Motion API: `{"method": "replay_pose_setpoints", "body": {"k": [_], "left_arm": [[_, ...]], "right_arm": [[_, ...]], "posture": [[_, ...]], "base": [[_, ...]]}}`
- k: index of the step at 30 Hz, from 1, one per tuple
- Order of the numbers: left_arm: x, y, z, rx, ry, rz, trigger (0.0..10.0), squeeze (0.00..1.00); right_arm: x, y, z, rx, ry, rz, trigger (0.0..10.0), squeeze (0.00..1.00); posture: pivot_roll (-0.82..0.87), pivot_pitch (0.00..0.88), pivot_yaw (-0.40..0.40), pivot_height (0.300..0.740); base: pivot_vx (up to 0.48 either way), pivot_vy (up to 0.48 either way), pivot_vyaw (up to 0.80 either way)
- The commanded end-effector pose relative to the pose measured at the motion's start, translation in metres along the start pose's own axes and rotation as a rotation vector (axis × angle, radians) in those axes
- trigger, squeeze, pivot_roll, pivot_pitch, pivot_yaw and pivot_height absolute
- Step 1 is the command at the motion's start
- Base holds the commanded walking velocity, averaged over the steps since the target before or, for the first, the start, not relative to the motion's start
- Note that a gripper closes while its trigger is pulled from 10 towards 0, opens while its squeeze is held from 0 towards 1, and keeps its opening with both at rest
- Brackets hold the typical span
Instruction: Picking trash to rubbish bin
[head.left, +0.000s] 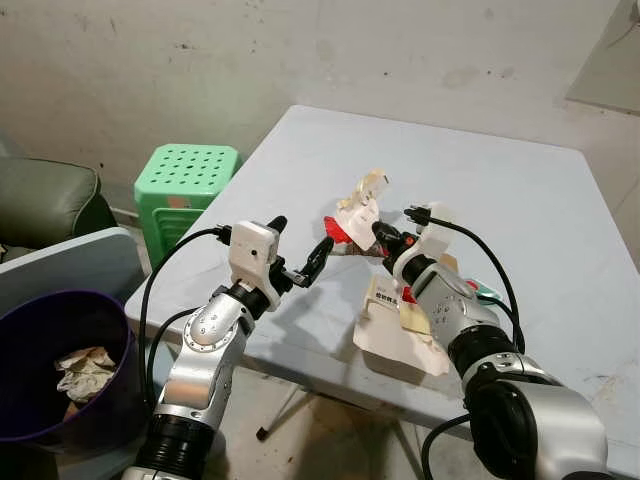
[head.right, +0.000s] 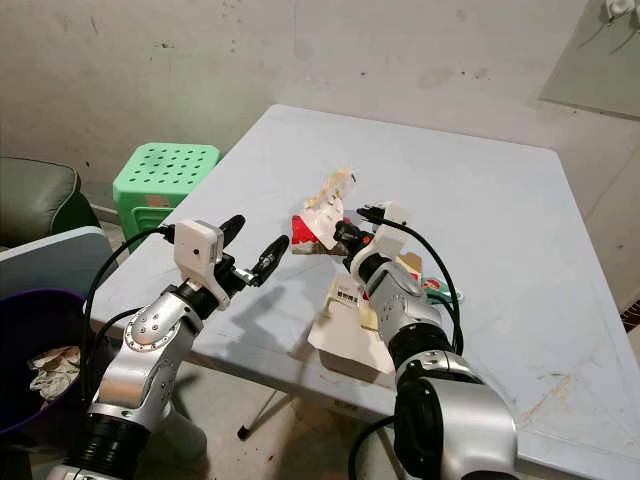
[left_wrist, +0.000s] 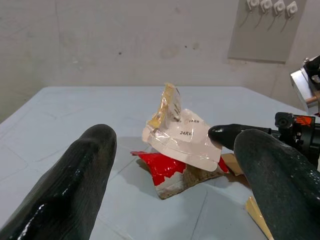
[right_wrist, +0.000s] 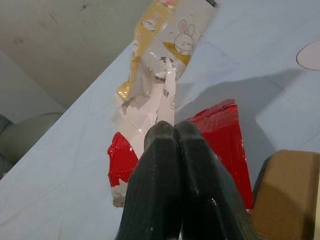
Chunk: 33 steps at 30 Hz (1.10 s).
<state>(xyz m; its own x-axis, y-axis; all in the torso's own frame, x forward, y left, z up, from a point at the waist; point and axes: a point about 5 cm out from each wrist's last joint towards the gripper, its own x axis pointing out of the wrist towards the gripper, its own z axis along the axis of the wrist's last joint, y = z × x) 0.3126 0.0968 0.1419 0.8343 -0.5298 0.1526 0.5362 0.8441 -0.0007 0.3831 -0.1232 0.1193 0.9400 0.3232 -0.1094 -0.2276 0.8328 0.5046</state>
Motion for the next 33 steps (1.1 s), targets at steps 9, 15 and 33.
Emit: {"method": "replay_pose_setpoints", "body": {"k": [9,15,33], "left_arm": [[0.003,0.005,0.005,0.028,-0.019,0.023,10.0,0.00],[0.005,0.014,0.013,0.054,-0.059,0.080,10.0,0.00],[-0.007,0.035,0.013,-0.063,-0.100,0.192,10.0,0.00]], "right_arm": [[-0.004,0.009,0.030,-0.032,-0.213,0.177,0.0,0.00],[-0.014,0.009,0.046,-0.180,-0.367,0.192,0.0,0.00],[-0.073,-0.003,0.031,-0.427,-0.491,-0.029,10.0,0.00]], "posture": [[0.10,0.017,-0.073,0.715],[0.09,0.013,-0.067,0.715],[0.05,0.003,-0.031,0.715]], "base": [[0.000,0.000,0.00],[0.000,0.000,0.00],[0.000,0.000,0.00]]}}
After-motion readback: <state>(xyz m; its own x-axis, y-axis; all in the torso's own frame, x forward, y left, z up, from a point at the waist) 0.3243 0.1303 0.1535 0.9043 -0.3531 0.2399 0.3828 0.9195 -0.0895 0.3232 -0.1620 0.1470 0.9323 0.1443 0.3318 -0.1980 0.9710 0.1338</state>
